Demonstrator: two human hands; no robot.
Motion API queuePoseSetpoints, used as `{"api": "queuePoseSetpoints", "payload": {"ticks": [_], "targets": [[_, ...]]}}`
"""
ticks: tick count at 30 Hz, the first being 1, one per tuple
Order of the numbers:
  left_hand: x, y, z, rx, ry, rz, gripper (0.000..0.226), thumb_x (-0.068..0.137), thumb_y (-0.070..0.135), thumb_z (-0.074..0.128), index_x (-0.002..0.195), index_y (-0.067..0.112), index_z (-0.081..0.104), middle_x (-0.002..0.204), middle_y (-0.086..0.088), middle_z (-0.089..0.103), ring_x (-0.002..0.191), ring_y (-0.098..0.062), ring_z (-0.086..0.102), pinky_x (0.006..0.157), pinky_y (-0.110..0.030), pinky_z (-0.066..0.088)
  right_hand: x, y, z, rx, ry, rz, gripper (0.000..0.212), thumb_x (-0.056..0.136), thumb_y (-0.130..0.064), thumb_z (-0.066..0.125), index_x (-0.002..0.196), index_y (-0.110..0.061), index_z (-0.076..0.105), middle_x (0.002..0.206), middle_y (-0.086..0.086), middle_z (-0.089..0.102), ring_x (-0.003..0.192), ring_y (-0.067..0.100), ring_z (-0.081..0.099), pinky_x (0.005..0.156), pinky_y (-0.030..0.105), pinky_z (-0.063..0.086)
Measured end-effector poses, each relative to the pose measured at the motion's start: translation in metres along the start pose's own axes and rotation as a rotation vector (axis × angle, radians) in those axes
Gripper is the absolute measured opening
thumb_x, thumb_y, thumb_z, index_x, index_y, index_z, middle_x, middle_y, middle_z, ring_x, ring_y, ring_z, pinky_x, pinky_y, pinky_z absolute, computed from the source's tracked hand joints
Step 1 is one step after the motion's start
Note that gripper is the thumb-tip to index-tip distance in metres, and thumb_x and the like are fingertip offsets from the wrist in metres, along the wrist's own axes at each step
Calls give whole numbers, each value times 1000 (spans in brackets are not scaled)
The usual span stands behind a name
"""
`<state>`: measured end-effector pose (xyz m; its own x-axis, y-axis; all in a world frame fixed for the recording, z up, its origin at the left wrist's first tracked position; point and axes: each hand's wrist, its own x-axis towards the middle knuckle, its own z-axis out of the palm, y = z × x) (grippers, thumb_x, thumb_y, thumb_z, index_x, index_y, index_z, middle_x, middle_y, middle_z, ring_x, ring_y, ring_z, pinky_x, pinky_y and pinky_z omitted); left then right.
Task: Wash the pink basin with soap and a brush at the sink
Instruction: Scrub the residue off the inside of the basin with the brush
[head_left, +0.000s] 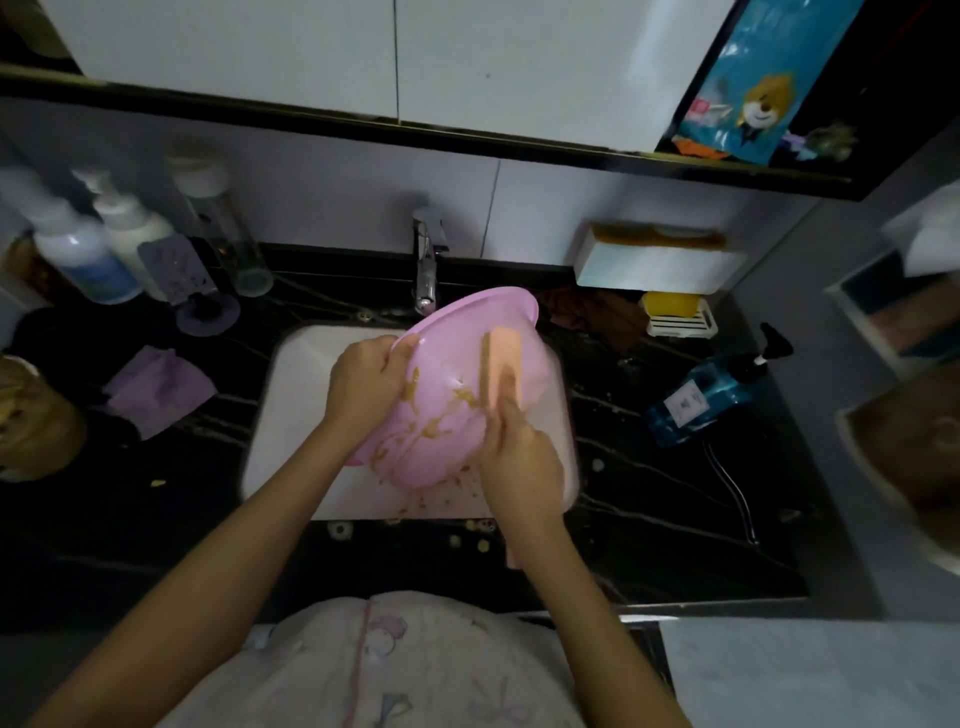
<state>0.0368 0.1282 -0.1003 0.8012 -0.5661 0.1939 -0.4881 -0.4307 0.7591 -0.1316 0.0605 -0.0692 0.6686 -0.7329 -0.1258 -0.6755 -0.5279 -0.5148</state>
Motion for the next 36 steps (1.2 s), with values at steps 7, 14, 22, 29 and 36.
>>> {"api": "queuePoseSetpoints", "payload": {"ticks": [7,14,22,29,36], "targets": [[8,-2,-3,23,2,-22,49,91,47,33,50,20,38,52,-3,51,60,-29,52,61,-37,40,26,24,-15,71,76,173,52,101,-27,29,151,-26,13,101,16,65,89,32,62,73,38,48],[-1,1,2,45,-22,16,46,93,44,34,52,22,40,49,4,50,55,-20,49,53,-31,31,39,4,-2,32,39,73,55,101,-34,27,151,-35,3,87,15,64,80,33,62,65,35,44],[2,-3,-1,83,-14,4,49,91,46,33,52,18,38,53,-1,50,59,-28,51,57,-35,36,14,5,8,-107,-6,-55,56,100,-39,21,148,-39,-9,93,15,63,77,31,61,61,30,33],[1,0,3,98,5,0,47,91,47,32,55,19,41,57,-4,52,62,-30,52,57,-34,35,-11,25,6,-98,41,-29,57,99,-36,22,151,-30,-2,73,11,60,65,29,59,53,31,36],[-1,-3,1,103,1,-16,51,91,49,30,55,16,44,56,-4,54,60,-27,52,57,-34,37,26,29,4,-91,94,50,56,100,-34,23,150,-33,-3,78,10,62,66,31,59,62,42,50]]}}
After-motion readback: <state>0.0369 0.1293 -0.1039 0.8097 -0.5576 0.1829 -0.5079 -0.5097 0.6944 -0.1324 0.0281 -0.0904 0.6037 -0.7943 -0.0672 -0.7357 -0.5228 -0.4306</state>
